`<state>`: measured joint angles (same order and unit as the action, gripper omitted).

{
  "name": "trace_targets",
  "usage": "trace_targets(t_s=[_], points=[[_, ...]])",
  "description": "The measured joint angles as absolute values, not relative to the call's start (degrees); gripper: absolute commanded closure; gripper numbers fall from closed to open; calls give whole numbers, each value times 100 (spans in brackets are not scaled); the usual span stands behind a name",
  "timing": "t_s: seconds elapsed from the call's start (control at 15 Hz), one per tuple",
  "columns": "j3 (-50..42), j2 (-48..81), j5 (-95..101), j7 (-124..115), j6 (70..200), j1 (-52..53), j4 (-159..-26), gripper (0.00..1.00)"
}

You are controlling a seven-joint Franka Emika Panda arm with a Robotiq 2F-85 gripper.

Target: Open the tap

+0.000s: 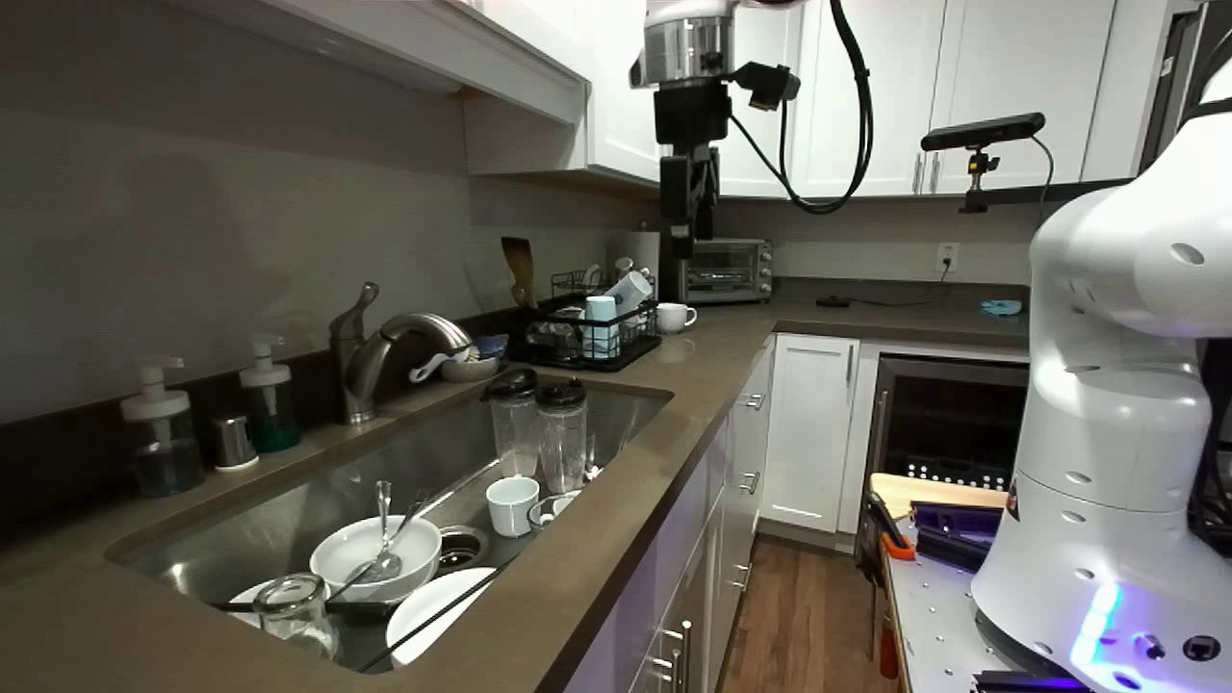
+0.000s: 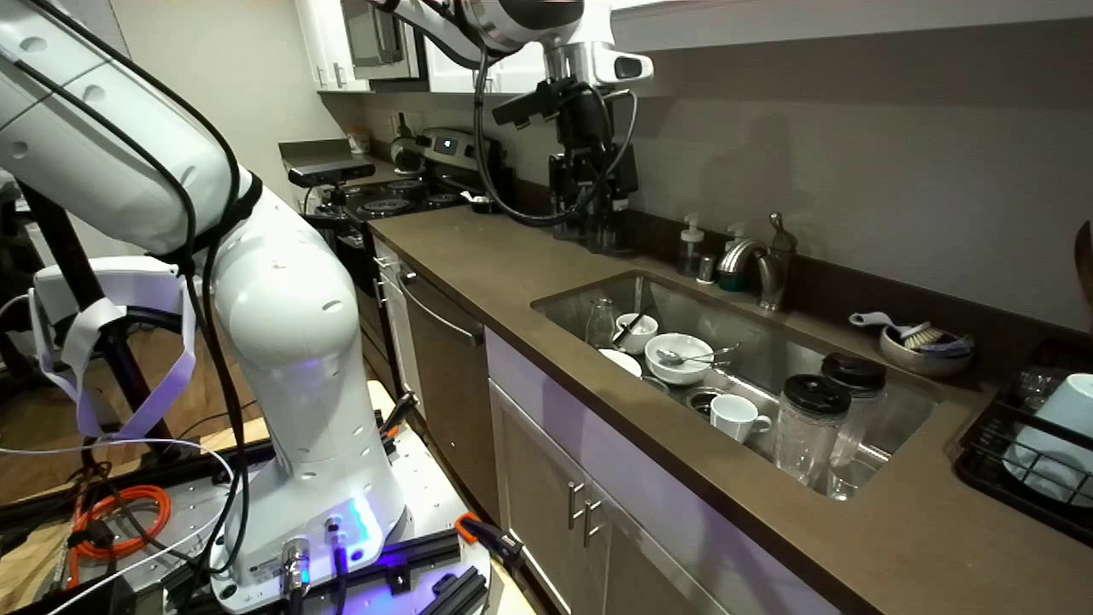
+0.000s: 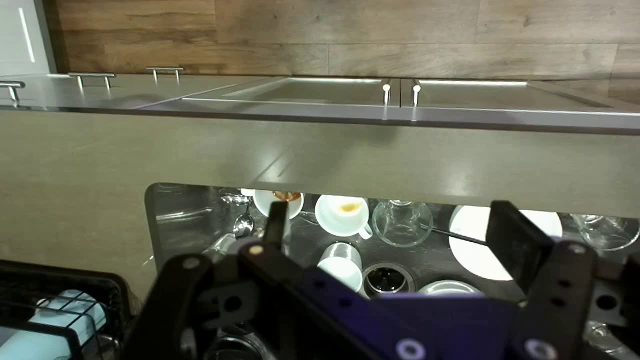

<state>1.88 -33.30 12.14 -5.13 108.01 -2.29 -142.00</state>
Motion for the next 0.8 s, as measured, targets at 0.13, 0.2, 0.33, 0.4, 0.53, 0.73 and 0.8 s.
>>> trace_targets(t_s=[0.13, 0.2, 0.33, 0.4, 0.53, 0.73, 0.8], points=[[186, -3355, 1214, -504, 10671, -225, -14199, 0], [184, -3382, 1214, -501, 10598, -224, -14199, 0], [183, -3421, 1214, -500, 10560, -224, -14198, 0], [183, -3428, 1214, -500, 10558, -224, -14198, 0], [182, -3429, 1213, -500, 10559, -224, -14199, 0], [180, -3389, 1201, -506, 10680, -219, -14199, 0], [180, -3359, 1196, -506, 10791, -216, -14199, 0]])
